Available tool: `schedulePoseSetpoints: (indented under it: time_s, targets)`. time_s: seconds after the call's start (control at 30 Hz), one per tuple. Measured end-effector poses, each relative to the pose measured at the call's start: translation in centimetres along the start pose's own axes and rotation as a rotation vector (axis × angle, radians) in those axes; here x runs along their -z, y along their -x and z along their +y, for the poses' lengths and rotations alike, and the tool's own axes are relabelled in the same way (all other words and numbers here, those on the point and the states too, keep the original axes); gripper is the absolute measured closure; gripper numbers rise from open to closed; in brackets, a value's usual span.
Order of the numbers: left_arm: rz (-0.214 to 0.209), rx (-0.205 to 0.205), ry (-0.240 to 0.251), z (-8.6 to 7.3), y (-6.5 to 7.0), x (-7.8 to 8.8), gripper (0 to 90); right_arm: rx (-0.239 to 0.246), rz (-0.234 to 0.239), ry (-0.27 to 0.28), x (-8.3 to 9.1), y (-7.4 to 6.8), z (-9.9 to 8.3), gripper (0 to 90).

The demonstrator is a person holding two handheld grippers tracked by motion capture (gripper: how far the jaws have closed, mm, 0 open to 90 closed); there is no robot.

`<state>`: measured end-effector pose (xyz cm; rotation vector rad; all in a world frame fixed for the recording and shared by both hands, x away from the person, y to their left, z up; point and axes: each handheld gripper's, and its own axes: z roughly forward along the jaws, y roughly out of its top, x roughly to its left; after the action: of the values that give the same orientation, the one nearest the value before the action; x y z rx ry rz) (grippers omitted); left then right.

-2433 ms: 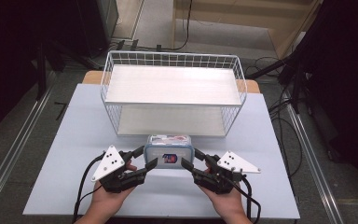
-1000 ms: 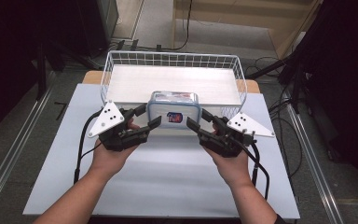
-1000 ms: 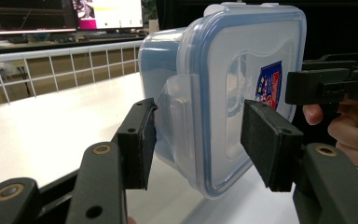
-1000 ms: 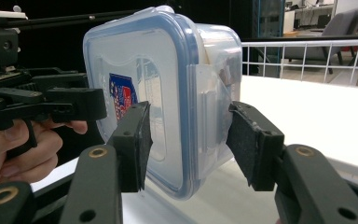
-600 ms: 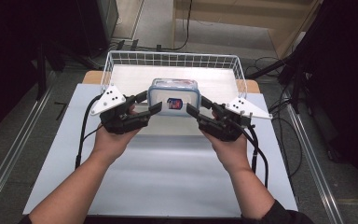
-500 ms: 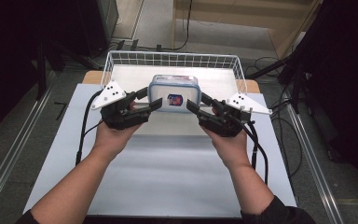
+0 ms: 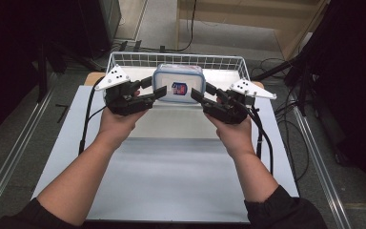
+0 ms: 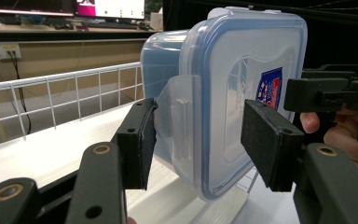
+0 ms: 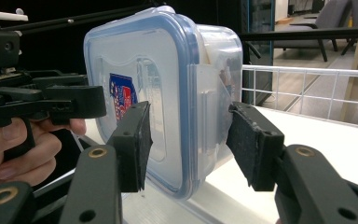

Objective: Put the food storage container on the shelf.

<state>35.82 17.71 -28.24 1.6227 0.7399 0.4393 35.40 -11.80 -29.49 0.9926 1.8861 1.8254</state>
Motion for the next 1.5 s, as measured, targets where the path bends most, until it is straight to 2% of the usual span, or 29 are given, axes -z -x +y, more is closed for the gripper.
schedulePoseSetpoints:
  time_s: [0.07, 0.27, 0.5, 0.57, 0.7, 0.93, 1.13, 1.17, 1.27, 1.37, 1.5]
  targets:
    - [-0.001, 0.022, -0.004, 0.2, -0.2, -0.2, 46.2, -0.016, 0.002, -0.008, -0.2, 0.2, 0.3, 50.6]
    - [0.000, 0.036, -0.012, 0.8, -0.6, -0.6, 46.4, -0.046, 0.016, -0.021, -0.6, 0.9, 0.7, 50.7]
    - [-0.027, 0.116, -0.043, 0.7, -1.6, -1.0, 47.8, -0.091, 0.020, -0.067, -1.2, 1.7, 0.9, 50.7]
    - [-0.045, 0.141, -0.043, 0.7, -1.9, -1.0, 49.0, -0.110, 0.027, -0.080, -1.3, 1.9, 0.9, 50.7]
    - [-0.055, 0.155, -0.041, 0.7, -2.1, -0.9, 50.1, -0.141, 0.042, -0.088, -1.4, 2.2, 1.0, 50.7]
    - [-0.095, 0.227, -0.064, 0.6, -2.9, -1.0, 51.9, -0.188, 0.062, -0.136, -1.5, 2.7, 1.3, 51.7]
    - [-0.097, 0.245, -0.063, 0.6, -3.0, -1.0, 52.4, -0.251, 0.087, -0.159, -1.7, 3.2, 1.4, 52.0]
    - [-0.105, 0.257, -0.059, 0.7, -3.0, -0.9, 52.9, -0.272, 0.097, -0.164, -1.7, 3.4, 1.5, 52.0]
    - [-0.118, 0.272, -0.065, 0.7, -3.1, -0.8, 53.5, -0.294, 0.106, -0.173, -1.6, 3.6, 1.5, 52.0]
    - [-0.119, 0.272, -0.086, 0.5, -2.9, -0.8, 53.5, -0.294, 0.100, -0.186, -1.5, 3.5, 1.5, 51.9]
    - [-0.125, 0.288, -0.079, 0.4, -2.9, -0.7, 53.5, -0.308, 0.095, -0.197, -1.4, 3.4, 1.5, 51.9]
